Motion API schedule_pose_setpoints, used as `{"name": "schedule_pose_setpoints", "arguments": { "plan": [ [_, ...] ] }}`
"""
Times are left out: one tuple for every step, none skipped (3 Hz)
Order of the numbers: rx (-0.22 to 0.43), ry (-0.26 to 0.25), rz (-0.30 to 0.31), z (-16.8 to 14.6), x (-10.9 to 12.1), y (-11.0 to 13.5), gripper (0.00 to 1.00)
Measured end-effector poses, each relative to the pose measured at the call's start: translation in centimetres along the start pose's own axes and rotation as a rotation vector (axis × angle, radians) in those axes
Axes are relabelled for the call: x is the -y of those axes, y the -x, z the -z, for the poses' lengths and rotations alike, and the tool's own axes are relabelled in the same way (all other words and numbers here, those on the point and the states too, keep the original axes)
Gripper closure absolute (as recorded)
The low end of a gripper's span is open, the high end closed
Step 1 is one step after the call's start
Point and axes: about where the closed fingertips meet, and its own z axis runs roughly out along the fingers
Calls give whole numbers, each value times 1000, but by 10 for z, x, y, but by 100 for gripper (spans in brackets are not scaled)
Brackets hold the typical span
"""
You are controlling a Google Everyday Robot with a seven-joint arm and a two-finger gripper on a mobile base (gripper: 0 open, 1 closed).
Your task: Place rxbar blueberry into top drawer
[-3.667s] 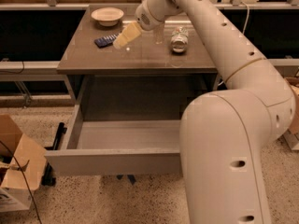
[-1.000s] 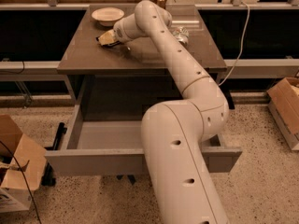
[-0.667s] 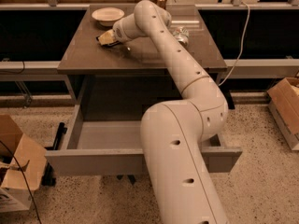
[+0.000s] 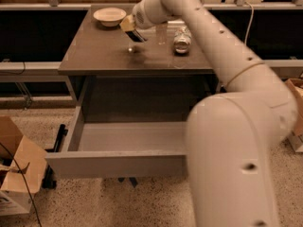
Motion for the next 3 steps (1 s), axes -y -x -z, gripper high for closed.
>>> {"name": "schedule_pose_setpoints", "arguments": {
  "plan": [
    [-6,-5,20,73,-24,2,100],
    [-61,14,-25,120,-51,-22,100],
    [-176,87,-116,162,-90,-72,100]
  ]
}}
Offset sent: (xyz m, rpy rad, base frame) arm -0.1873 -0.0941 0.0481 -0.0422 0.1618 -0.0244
